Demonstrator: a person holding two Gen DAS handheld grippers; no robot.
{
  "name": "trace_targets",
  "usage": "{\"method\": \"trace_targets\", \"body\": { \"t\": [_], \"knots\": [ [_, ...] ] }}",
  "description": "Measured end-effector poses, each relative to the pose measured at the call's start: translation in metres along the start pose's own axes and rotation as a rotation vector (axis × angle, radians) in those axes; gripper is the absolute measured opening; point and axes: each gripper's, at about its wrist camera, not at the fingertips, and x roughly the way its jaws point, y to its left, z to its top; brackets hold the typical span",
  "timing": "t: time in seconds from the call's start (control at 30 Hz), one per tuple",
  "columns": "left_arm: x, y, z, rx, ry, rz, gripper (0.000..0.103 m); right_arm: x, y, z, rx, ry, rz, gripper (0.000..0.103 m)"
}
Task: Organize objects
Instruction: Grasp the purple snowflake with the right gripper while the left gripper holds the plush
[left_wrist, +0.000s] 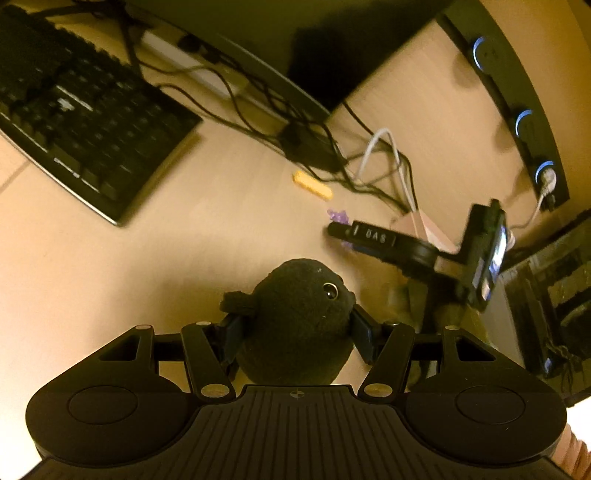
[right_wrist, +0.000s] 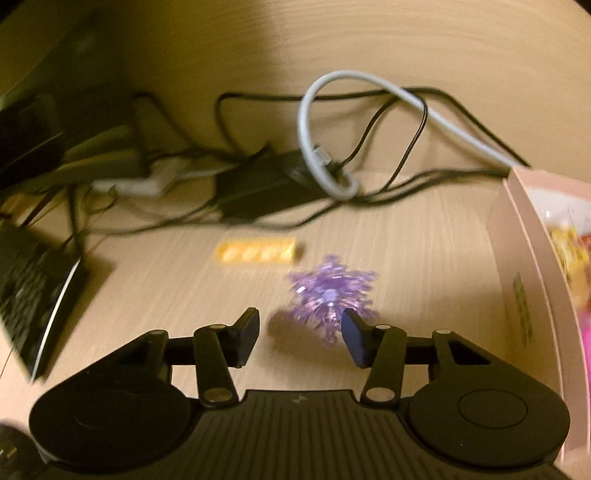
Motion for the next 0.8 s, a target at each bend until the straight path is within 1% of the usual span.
{"method": "trace_targets", "body": {
  "t": [0.17, 0.3, 0.4, 0.47, 0.5, 0.53, 0.6, 0.67, 0.8],
  "knots": [
    [0.013, -0.014, -0.008, 0.018, 0.031, 0.017, 0.065, -0.03, 0.005, -0.032, -0.03, 0.031, 0.045, 0.049],
    [0.016, -0.022, -0.013, 0.015, 0.028, 0.032, 0.065, -0.058, 0.005, -0.059, -0.083, 0.058, 0.078, 0.049],
    [0.015, -0.026, -0.018, 0.01, 0.017, 0.053, 0.065, -0.078, 0.0, -0.074, -0.109, 0.068, 0.083, 0.049],
    [0.012, -0.029, -0.022, 0.01, -0.003, 0.071, 0.065, -0.097, -0.005, -0.08, -0.118, 0.038, 0.08, 0.056],
    [0.01, -0.03, -0.024, 0.009, -0.013, 0.087, 0.065, -0.106, -0.007, -0.084, -0.129, 0.017, 0.071, 0.065],
    [0.01, -0.032, -0.025, 0.005, -0.023, 0.109, 0.065, -0.116, -0.009, -0.087, -0.138, -0.005, 0.059, 0.072],
    [0.006, -0.033, -0.029, -0.001, -0.04, 0.147, 0.065, -0.132, -0.013, -0.093, -0.142, -0.023, 0.058, 0.073],
    [0.003, -0.034, -0.032, -0.004, -0.053, 0.165, 0.065, -0.139, -0.016, -0.098, -0.145, -0.017, 0.073, 0.073],
    [-0.001, -0.043, -0.036, 0.027, -0.059, 0.177, 0.065, -0.133, -0.011, -0.104, -0.161, -0.002, 0.064, 0.073]
  ]
}}
